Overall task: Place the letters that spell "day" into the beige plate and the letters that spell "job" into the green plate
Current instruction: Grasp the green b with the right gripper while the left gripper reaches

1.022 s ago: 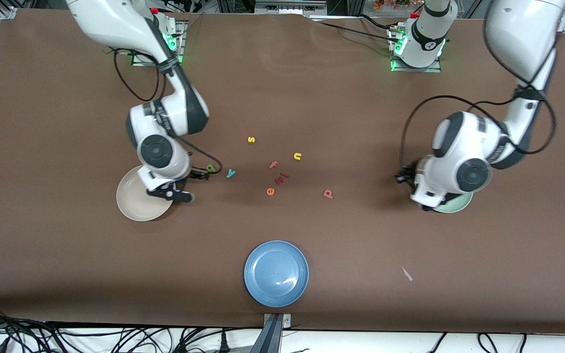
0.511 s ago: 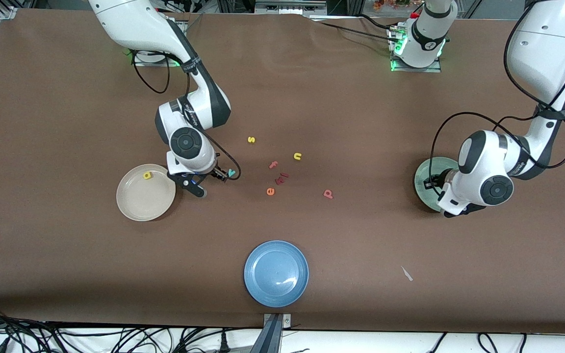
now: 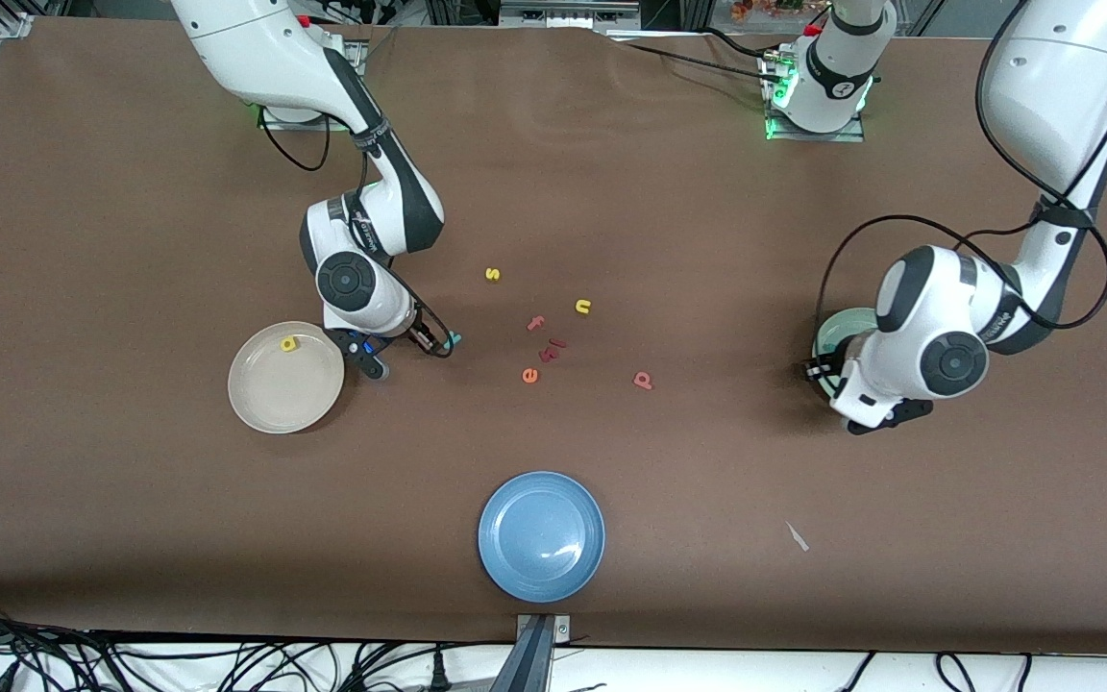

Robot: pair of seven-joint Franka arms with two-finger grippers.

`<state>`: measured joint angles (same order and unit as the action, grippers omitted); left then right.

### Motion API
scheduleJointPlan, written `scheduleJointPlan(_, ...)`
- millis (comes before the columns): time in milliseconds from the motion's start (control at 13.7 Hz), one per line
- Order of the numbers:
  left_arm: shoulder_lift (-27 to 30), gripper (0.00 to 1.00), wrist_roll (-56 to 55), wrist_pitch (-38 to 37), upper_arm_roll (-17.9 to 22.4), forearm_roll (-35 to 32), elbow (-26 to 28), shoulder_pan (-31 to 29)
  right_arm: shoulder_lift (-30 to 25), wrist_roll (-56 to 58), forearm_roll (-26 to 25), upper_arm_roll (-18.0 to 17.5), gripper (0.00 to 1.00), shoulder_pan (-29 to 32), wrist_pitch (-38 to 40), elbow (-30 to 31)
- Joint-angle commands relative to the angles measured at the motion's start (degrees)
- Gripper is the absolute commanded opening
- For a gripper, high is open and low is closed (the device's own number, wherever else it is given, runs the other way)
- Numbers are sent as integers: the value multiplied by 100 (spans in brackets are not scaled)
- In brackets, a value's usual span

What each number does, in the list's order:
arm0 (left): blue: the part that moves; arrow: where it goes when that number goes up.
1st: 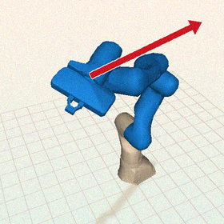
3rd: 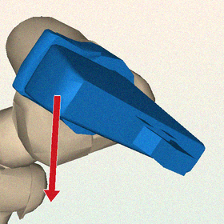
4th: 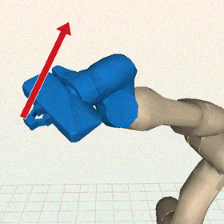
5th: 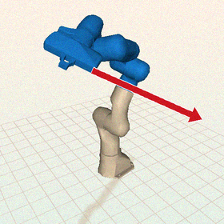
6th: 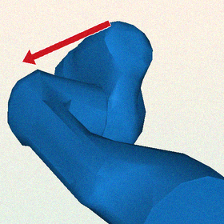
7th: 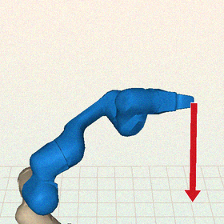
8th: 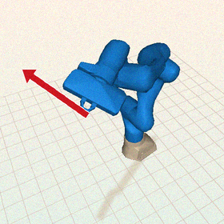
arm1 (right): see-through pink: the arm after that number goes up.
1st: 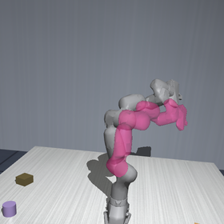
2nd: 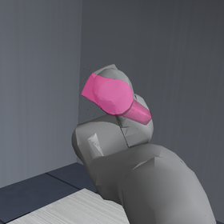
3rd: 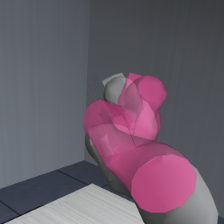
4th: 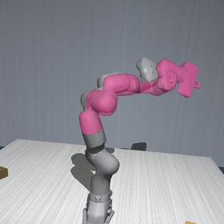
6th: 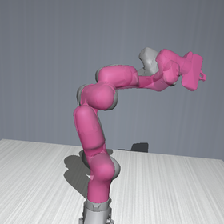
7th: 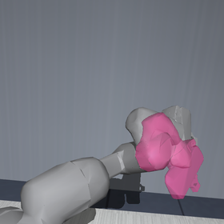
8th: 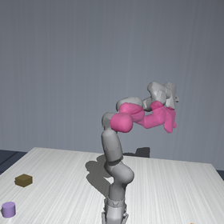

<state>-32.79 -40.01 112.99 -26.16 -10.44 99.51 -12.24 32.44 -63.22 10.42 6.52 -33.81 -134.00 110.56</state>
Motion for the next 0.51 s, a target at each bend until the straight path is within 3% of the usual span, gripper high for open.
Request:
scheduleJointPlan(0,-42,100,-1512,-32,-424,112,-220,308,-211,-41,74,-19,71,14,-406,439)
scheduleJointPlan(73,-199,100,-2005,-14,-425,130,-387,623,-211,-15,74,-19,68,14,-477,492)
scheduleJointPlan(219,-647,99,-2981,178,-416,191,-800,1081,-211,20,74,-10,51,14,-478,492)
scheduleJointPlan(438,-930,98,-4152,1055,-329,112,-828,1547,-220,29,74,-19,28,14,-460,466)
